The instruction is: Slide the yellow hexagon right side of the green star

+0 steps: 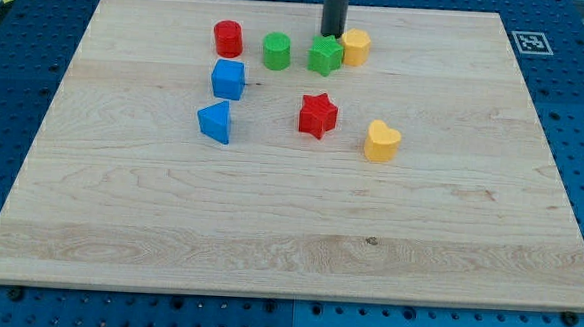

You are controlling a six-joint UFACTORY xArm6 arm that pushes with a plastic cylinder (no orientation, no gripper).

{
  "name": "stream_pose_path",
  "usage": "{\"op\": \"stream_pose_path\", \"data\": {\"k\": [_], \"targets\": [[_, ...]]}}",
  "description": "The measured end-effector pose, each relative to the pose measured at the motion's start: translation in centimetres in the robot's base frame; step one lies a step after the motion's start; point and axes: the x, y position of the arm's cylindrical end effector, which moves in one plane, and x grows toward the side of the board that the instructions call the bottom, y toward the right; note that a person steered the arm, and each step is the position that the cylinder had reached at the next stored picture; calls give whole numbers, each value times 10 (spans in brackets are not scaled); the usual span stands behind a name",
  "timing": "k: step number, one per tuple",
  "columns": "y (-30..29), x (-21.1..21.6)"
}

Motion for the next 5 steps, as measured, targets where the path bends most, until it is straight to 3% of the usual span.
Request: {"op": "stream_pose_path", "data": {"k": [5], "targets": [[63, 20]]}}
